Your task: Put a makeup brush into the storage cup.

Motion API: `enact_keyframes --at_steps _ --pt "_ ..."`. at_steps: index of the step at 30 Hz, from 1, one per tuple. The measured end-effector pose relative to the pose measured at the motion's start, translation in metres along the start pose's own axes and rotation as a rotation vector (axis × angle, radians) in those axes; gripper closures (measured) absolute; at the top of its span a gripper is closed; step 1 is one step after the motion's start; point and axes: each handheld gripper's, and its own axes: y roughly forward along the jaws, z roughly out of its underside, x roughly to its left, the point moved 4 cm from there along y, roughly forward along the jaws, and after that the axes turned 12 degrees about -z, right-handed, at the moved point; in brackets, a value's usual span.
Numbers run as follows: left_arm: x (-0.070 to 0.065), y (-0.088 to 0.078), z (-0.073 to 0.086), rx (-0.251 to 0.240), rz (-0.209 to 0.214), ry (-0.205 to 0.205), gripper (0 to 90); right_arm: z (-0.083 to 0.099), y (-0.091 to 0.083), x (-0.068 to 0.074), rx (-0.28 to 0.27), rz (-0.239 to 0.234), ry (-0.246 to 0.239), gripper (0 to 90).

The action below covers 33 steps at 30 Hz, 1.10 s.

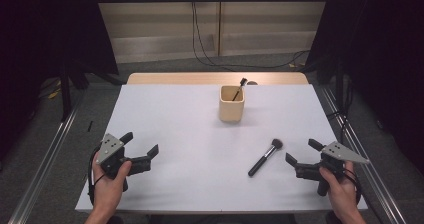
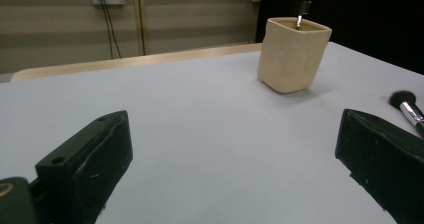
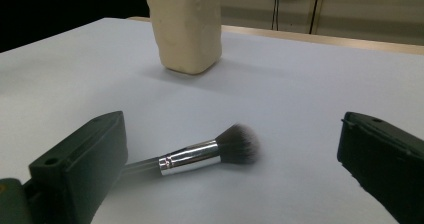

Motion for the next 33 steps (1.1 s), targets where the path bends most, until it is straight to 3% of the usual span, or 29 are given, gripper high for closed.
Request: enact_keyframes --at_steps 3,9,16,17,25,33 --pt "0.000 -0.009 0.005 0.004 -0.014 0.030 2.0 0.000 -0.002 -0.001 -0.006 0.005 0.005 0.0" --pt "0.004 -0.019 0.016 -0.001 -0.031 0.013 2.0 0.000 -0.002 -0.001 -0.009 0.006 0.007 0.0" --pt "0.005 -0.020 0.020 0.001 -0.019 0.002 1.7 0.000 -0.002 0.000 -0.009 0.001 0.003 0.0" --pt "0.004 -0.021 0.020 -0.011 -0.002 0.006 1.7 0.000 -0.003 0.000 -0.012 0.000 0.007 0.0" --pt "0.009 -0.021 0.021 -0.003 -0.026 0.002 1.8 -0.001 -0.002 0.000 -0.008 -0.004 0.004 0.0" --pt "0.011 -0.022 0.021 -0.006 -0.022 0.006 2.1 -0.002 0.003 0.003 -0.008 -0.013 0.005 0.0"
